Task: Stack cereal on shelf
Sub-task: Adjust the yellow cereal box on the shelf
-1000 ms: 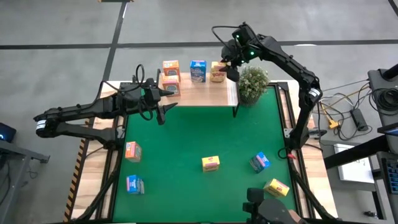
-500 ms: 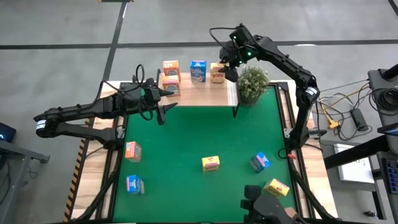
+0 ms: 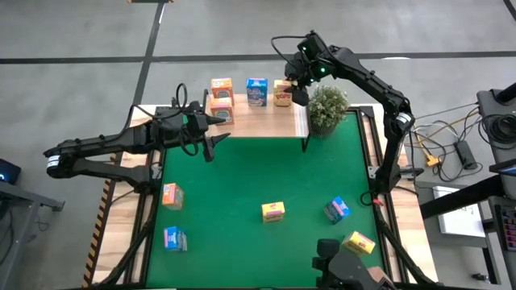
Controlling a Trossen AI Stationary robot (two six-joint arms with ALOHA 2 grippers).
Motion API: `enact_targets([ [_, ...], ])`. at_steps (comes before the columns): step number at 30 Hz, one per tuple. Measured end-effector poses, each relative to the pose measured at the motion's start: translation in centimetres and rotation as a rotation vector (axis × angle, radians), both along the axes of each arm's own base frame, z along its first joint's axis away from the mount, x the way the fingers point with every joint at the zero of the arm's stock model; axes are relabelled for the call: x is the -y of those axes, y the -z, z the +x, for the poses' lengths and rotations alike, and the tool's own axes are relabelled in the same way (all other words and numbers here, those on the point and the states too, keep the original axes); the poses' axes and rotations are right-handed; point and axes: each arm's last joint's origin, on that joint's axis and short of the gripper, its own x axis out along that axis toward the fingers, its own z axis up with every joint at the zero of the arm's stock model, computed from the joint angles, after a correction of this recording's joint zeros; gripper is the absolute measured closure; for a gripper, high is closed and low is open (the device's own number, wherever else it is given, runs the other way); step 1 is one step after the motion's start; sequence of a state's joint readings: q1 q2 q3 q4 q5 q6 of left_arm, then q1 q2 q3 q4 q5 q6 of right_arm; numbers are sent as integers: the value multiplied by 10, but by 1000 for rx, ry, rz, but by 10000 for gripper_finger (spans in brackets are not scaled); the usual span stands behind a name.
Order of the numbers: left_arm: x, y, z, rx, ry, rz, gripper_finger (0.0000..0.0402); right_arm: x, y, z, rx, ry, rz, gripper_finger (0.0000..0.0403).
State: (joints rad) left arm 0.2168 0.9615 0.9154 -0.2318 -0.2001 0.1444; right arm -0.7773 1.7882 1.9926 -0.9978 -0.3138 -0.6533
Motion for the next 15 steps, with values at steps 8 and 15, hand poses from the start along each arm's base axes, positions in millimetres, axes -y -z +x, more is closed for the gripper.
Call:
enact_targets([
  [8,0,0,0,0,0,0,196,0,0,0,3,5,3,227],
  [15,0,0,0,0,0,0,196,0,1,0,-3,-1,2,221],
])
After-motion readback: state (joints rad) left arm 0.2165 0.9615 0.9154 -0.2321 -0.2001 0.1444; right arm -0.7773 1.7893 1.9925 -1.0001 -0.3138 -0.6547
